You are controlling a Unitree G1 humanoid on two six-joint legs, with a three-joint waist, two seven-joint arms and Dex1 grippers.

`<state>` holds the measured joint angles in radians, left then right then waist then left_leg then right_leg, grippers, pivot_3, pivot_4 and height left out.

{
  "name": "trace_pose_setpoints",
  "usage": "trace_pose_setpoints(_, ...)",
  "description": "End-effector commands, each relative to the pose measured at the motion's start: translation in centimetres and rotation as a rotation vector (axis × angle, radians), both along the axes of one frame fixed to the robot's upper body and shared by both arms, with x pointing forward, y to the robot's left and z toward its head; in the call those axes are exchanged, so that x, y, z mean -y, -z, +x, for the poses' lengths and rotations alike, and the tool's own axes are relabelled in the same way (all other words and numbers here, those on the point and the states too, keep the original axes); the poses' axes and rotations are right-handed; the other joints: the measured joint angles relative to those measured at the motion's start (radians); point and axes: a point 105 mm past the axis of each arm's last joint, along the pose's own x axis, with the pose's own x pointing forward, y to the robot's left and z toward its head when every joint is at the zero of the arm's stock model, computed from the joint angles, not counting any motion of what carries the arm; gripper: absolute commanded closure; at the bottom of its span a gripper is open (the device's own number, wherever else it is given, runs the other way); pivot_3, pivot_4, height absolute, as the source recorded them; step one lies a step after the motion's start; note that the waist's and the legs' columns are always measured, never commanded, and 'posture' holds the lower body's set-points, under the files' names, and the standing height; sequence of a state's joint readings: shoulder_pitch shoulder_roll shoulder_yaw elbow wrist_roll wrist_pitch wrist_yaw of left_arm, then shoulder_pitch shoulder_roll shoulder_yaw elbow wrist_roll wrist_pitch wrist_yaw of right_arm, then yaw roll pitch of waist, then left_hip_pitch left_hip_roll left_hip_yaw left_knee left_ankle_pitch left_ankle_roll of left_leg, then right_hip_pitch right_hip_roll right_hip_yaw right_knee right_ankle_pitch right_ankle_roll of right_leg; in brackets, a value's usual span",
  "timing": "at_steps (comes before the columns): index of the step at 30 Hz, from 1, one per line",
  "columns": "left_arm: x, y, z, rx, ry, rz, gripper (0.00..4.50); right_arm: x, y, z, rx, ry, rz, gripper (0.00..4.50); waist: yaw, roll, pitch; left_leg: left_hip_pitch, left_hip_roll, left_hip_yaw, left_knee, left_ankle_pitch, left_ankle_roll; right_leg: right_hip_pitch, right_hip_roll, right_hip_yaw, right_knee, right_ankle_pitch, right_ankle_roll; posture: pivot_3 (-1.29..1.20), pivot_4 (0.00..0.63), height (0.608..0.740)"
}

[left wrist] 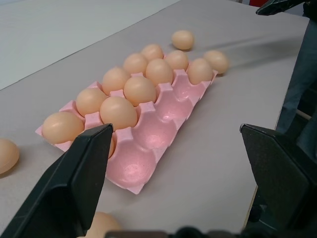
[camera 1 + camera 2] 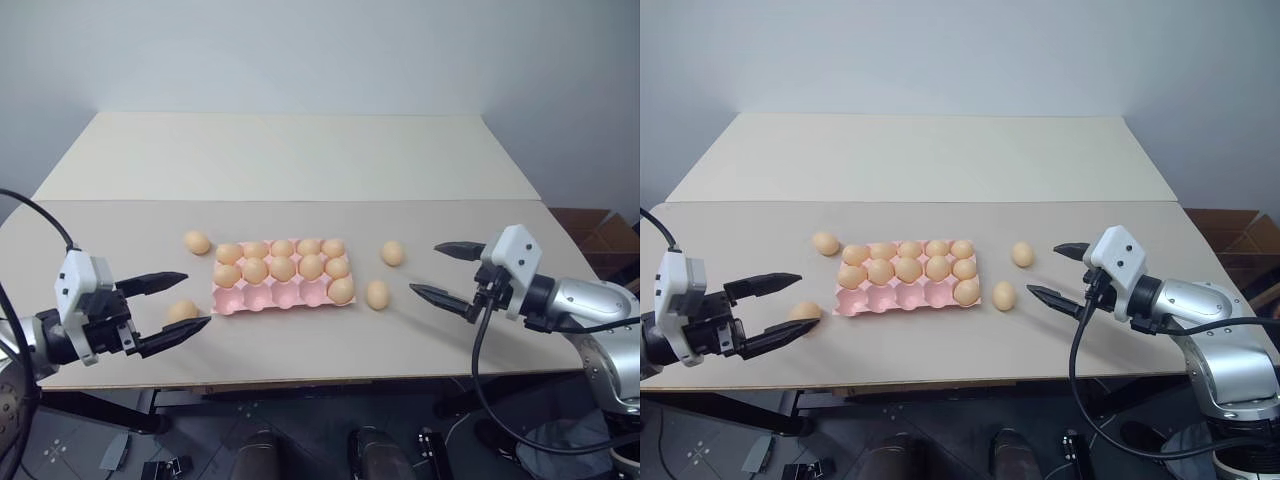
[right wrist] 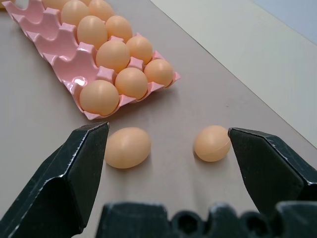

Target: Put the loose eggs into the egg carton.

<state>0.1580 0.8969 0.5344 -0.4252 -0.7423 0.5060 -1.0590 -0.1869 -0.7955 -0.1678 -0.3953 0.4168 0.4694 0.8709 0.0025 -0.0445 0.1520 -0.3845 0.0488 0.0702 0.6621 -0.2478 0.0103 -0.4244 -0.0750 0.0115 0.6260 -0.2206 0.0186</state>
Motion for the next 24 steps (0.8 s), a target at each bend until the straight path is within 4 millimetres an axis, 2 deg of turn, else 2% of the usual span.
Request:
trace_pose_setpoints(1, 0.4, -1.5, 0.2, 0.072, -0.02, -0.015, 0.03, 0.0, -0.7, 0.1, 0.031, -0.001, 0.002, 0.0, 0.0, 0.0, 0.0, 0.0, 0.0, 0.0, 0.0, 0.0, 0.0, 0.0, 0.0, 0.0, 0.0, 0.0, 0.0, 0.0, 0.15, 0.74)
trace_pose_setpoints(8, 0.8, -1.4, -0.5, 0.057, 0.033, 0.009, 0.03, 1.4, -1.5, 0.2, 0.035, 0.067, -0.034, 0.0, -0.003, 0.0, 0.0, 0.0, 0.0, 0.0, 0.0, 0.0, 0.0, 0.0, 0.0, 0.0, 0.0, 0.0, 0.0, 0.0, 0.15, 0.74)
trace_pose_setpoints(11, 0.9, -1.7, -0.4, 0.059, 0.061, 0.01, 0.03, 1.9, -0.4, 0.2, -0.014, 0.111, -0.058, 0.0, -0.002, 0.0, 0.0, 0.0, 0.0, 0.0, 0.0, 0.0, 0.0, 0.0, 0.0, 0.0, 0.0, 0.0, -0.001, 0.0, 0.15, 0.74)
trace_pose_setpoints(12, 1.2, -1.7, -0.3, 0.058, 0.079, 0.008, 0.03, 1.8, 0.5, 0.4, -0.034, 0.123, -0.083, 0.0, 0.0, 0.0, 0.0, 0.0, 0.0, 0.0, 0.0, 0.0, 0.0, 0.0, 0.0, -0.001, 0.0, 0.0, -0.001, 0.0, 0.15, 0.74)
trace_pose_setpoints(15, 1.8, -1.7, 0.0, 0.053, 0.114, 0.004, 0.03, 0.3, 2.6, 0.9, -0.07, 0.103, -0.096, 0.0, 0.0, 0.0, 0.0, 0.0, 0.0, 0.0, 0.0, 0.0, 0.0, 0.0, 0.0, 0.0, 0.0, -0.001, -0.002, 0.0, 0.15, 0.74)
trace_pose_setpoints(24, 2.0, -2.0, 0.6, 0.056, 0.142, 0.003, 0.03, -3.2, 5.0, 2.4, -0.103, 0.02, -0.09, 0.0, -0.015, 0.0, 0.0, 0.0, 0.0, 0.0, 0.0, 0.0, 0.0, 0.0, 0.001, 0.001, 0.0, 0.001, 0.0, 0.0, 0.15, 0.74)
